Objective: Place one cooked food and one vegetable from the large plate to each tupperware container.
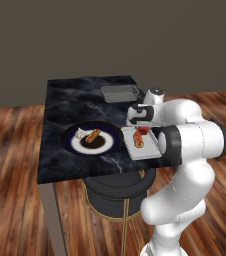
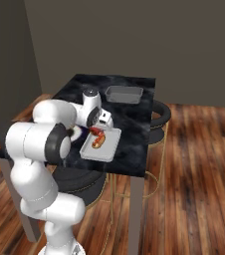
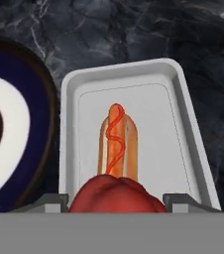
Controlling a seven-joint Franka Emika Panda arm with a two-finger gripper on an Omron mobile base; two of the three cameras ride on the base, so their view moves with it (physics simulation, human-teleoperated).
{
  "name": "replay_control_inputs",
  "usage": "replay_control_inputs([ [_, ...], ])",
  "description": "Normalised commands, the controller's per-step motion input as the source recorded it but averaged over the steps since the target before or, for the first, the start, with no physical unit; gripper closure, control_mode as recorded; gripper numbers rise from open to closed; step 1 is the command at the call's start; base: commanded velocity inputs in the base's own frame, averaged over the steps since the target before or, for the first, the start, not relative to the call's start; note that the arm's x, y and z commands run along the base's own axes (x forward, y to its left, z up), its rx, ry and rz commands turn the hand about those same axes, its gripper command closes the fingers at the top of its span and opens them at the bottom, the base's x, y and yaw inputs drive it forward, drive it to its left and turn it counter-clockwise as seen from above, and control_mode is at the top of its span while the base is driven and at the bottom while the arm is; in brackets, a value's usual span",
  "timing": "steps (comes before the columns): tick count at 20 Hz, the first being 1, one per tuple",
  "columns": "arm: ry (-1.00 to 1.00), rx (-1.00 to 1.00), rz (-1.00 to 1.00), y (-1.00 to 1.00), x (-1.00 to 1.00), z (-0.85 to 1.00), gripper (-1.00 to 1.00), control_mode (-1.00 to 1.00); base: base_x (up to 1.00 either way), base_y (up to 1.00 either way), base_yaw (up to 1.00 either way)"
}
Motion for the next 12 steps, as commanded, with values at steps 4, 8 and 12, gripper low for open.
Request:
replay_control_inputs([
  [4,-0.09,0.00,0.18,-0.64,-0.02,0.00,1.00,-1.00,0.00,0.00,0.00],
  [8,0.00,-0.02,0.14,-0.29,-0.09,-0.13,1.00,-1.00,0.00,0.00,0.00],
  [12,0.13,-0.01,0.06,0.00,0.01,-0.29,1.00,-1.00,0.00,0.00,0.00],
])
